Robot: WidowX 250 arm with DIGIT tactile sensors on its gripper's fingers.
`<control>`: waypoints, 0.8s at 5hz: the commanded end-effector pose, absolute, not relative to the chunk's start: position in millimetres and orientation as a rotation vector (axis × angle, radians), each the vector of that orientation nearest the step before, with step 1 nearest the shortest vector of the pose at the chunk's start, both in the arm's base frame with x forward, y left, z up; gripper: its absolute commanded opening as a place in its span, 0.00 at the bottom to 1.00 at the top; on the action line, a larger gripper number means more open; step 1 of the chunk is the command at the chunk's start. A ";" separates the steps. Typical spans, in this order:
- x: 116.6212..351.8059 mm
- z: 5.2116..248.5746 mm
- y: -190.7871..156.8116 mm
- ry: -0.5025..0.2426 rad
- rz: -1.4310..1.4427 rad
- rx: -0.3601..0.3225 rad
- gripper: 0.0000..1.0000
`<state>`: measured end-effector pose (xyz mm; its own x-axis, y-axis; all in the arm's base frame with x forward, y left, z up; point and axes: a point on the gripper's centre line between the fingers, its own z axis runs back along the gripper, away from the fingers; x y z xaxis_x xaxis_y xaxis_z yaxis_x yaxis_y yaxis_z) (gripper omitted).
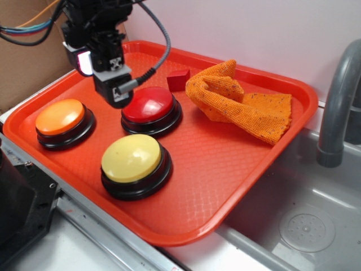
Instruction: Push the yellow button.
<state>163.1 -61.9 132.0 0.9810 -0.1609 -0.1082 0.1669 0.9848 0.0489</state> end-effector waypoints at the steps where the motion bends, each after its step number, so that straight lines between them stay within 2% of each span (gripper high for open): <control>1: 168.7 157.6 -66.0 0.050 -0.146 0.021 1.00; 4: 162.0 176.9 -65.7 0.014 -0.127 0.059 1.00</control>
